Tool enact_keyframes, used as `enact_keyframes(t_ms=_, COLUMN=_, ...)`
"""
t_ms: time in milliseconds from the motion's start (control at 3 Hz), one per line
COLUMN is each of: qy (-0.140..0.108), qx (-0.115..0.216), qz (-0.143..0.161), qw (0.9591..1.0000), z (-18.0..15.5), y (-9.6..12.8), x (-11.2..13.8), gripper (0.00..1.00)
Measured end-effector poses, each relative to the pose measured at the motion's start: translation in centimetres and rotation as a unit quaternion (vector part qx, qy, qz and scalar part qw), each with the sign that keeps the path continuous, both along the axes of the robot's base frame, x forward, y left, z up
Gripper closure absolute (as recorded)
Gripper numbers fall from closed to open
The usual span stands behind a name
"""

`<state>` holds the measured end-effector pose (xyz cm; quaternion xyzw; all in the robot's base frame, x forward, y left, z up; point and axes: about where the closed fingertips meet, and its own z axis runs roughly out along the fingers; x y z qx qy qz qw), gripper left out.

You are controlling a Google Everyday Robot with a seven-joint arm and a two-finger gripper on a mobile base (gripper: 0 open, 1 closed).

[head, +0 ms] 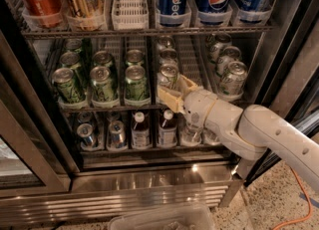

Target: Pick 7up can from middle shelf of fridge

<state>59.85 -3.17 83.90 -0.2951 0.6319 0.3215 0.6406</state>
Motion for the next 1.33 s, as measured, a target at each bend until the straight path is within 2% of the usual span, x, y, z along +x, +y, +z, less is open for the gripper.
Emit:
enact_keyframes(t_ms=667, qy=-0.042, qx=-0.001, qz=0.002, qw=0.9991, z=3.1, y=0.2, x=-0.2, gripper=1.00)
enact_keyframes(t_ms=1333, qy=-0.066, qx=-0.004, qz=0.003, qw=0.9978, z=4.9, y=-0.1, x=-0.8, gripper=1.00)
